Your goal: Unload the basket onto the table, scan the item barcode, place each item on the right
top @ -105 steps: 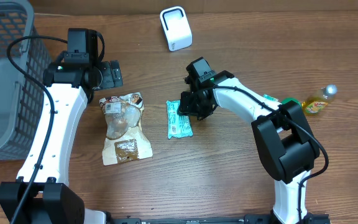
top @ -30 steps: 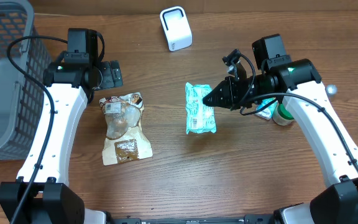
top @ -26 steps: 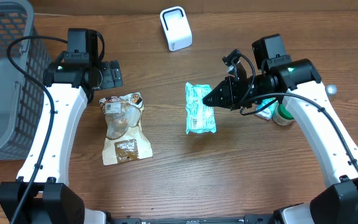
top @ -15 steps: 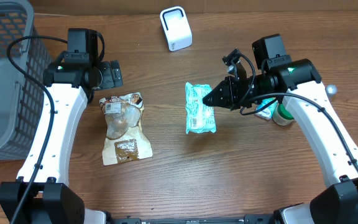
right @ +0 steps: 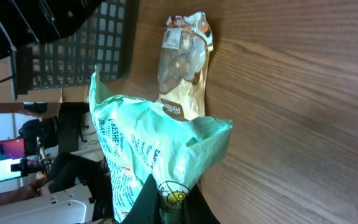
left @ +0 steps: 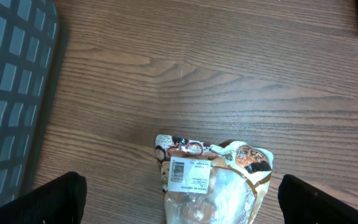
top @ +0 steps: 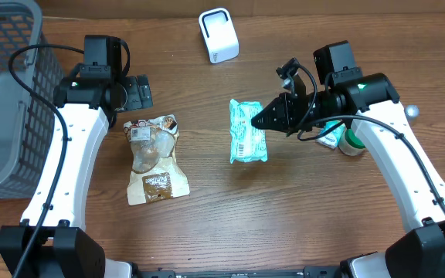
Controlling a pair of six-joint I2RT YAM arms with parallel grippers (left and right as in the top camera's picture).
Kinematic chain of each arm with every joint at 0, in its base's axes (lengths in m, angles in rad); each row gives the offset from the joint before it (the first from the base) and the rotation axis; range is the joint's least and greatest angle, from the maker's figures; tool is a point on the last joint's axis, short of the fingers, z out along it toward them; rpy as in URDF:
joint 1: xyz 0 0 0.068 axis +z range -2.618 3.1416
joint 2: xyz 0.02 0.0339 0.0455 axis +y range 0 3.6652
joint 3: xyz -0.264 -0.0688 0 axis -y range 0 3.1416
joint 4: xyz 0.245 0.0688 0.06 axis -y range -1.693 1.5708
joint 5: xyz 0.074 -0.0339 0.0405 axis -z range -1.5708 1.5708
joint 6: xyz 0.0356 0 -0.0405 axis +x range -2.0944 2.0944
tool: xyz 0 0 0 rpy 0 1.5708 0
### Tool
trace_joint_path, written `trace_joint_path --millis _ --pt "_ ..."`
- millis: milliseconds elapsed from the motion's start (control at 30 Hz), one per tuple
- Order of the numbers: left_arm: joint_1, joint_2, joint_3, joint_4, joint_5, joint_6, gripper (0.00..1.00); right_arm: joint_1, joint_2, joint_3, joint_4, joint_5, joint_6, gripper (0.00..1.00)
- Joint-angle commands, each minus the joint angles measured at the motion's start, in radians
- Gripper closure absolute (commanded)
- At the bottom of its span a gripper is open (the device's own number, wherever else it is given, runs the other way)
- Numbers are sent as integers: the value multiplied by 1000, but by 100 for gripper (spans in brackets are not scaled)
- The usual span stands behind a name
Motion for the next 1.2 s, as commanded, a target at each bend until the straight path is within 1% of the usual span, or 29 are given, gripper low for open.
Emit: trace_joint_path --millis 0,67,200,333,533,600,700,867,967,1167 --pt "5 -8 7 2 -14 12 0 -4 -29 10 24 -55 -8 96" --pt "5 -8 7 2 -13 12 0 -4 -29 10 52 -208 -9 96" --pt "5 -8 7 2 -14 12 0 -4 -29 13 132 -216 7 96" --pt "5 -8 7 2 -13 12 0 -3 -29 70 176 -98 82 96" --pt "5 -8 7 2 -14 12 0 -2 -29 283 174 111 86 96" --pt "5 -8 7 2 -14 12 0 -2 -29 357 181 218 77 96" --pt "5 -8 7 2 -13 12 0 -2 -29 433 243 349 13 96" --pt "5 -8 7 2 -13 12 0 23 -23 443 418 523 -50 96" --pt "5 -8 7 2 -13 12 0 53 0 441 489 622 -132 96" --pt "5 -8 7 2 -13 12 0 129 88 441 575 745 -322 96"
